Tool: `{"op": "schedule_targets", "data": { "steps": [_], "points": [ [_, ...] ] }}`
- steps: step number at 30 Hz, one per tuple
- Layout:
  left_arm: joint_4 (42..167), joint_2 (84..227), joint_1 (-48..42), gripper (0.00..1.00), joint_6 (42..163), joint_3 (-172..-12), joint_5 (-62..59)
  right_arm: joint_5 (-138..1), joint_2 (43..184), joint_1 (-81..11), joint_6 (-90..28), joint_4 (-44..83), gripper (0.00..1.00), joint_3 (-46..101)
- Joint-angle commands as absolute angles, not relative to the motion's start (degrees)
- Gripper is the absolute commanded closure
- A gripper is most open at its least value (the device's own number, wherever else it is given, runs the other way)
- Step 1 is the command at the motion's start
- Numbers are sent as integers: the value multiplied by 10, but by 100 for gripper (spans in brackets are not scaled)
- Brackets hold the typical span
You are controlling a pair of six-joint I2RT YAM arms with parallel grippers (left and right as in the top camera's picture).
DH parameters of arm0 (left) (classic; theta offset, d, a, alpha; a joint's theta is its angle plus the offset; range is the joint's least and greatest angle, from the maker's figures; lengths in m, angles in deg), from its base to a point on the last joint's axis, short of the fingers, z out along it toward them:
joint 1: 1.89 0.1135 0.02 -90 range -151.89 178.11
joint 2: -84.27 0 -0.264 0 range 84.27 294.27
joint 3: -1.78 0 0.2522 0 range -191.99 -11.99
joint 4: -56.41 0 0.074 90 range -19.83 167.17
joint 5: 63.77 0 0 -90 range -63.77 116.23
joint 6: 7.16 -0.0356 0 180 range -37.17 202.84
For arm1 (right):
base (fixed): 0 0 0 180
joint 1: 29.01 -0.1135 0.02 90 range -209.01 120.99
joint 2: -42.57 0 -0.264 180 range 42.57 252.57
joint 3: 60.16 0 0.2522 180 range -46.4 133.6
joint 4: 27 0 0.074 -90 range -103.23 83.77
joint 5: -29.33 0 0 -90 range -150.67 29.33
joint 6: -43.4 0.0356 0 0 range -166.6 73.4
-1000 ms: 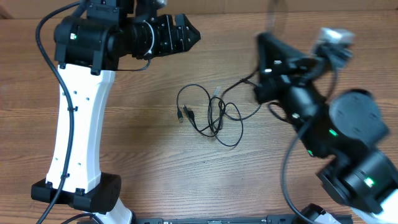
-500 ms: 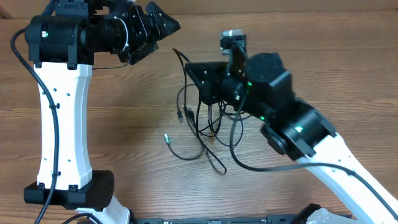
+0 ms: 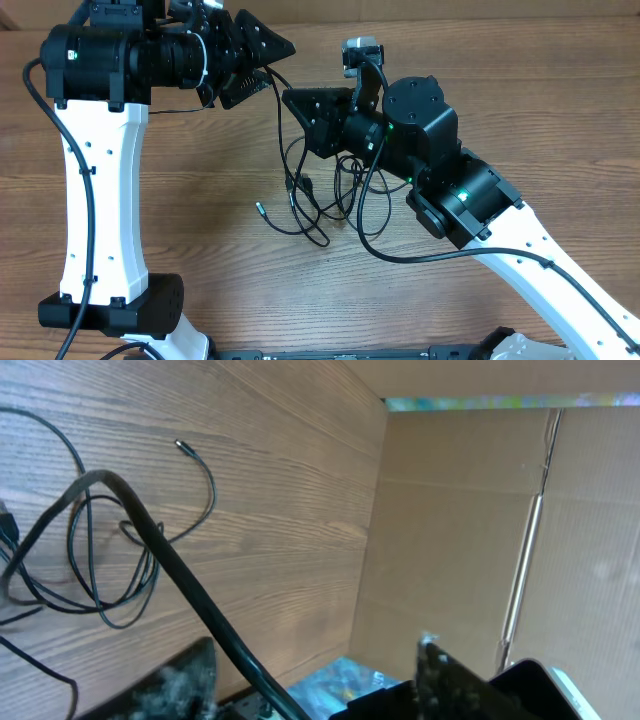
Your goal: Untangle cables
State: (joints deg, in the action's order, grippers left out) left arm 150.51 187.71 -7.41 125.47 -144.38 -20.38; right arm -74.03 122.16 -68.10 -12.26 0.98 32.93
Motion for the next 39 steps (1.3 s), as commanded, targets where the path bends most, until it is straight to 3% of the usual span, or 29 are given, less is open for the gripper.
{"op": "schedule_targets", "data": {
  "steps": [1,14,19,22,26,29,33,35,36,37,39],
  "points": [
    [1505,1880,-73,43,1258,-1443,-221,-754,1223,-683,-118,7,96,331],
    [1506,1880,-73,80,1257,-1443,-253,-761,1223,-683,-118,6,96,331],
    [1512,1880,-73,78,1257,-1443,-253,-763,1223,-683,-118,-2,96,331],
    [1520,1880,-73,83,1257,-1443,-253,-765,1223,-683,-118,-7,96,331],
    [1523,1880,-73,83,1257,-1443,-259,-773,1223,-683,-119,-11,96,331],
    [1523,1880,-73,96,1257,-1443,-259,-773,1223,-683,-118,-5,96,331],
    [1523,1880,-73,96,1257,-1443,-213,-773,1223,-683,-119,14,96,331],
    [1522,1880,-73,96,1253,-1443,-148,-773,1223,-683,-119,33,65,331],
    [1517,1880,-72,96,1251,-1443,-137,-773,1223,-683,-119,43,34,331],
    [1503,1879,-69,96,1240,-1444,-136,-773,1223,-683,-119,57,10,331],
    [1476,1873,-61,96,1240,-1451,-136,-772,1223,-683,-119,82,0,331]
  ]
}}
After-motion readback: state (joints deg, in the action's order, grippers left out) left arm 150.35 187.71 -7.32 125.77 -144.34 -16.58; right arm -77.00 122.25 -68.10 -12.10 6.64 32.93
